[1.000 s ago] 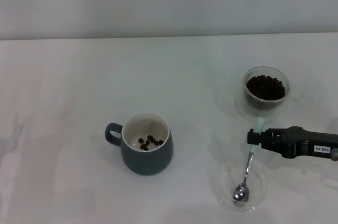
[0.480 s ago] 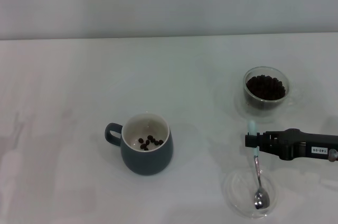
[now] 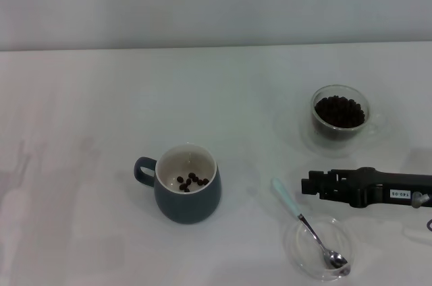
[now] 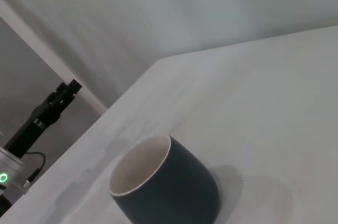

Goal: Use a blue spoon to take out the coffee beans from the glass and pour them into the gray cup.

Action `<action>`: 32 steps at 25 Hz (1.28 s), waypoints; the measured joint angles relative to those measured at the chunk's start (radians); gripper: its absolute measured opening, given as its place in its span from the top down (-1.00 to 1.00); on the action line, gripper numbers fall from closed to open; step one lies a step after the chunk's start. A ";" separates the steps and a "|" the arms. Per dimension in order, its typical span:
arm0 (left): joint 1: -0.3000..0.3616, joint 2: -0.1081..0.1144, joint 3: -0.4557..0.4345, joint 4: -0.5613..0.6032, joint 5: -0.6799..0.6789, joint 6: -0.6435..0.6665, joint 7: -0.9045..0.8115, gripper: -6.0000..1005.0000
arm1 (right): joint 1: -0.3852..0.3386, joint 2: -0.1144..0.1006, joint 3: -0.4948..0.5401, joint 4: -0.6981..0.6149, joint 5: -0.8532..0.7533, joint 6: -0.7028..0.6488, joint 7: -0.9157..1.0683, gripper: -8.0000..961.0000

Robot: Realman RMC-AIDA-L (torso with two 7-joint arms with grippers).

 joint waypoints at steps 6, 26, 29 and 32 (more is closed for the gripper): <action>-0.004 0.000 0.000 0.000 0.000 0.000 0.000 -0.74 | -0.001 0.001 0.026 -0.020 0.007 0.001 -0.017 -0.17; -0.019 0.000 -0.002 0.005 -0.089 0.011 -0.017 -0.74 | -0.073 0.158 0.853 0.113 0.276 0.004 -1.040 -0.82; -0.026 -0.001 -0.002 0.008 -0.125 0.009 -0.039 -0.74 | -0.048 0.160 0.853 0.183 0.411 -0.002 -1.279 -0.82; -0.037 0.000 -0.002 0.009 -0.134 0.002 -0.058 -0.74 | -0.022 0.161 0.854 0.221 0.502 -0.002 -1.407 -0.82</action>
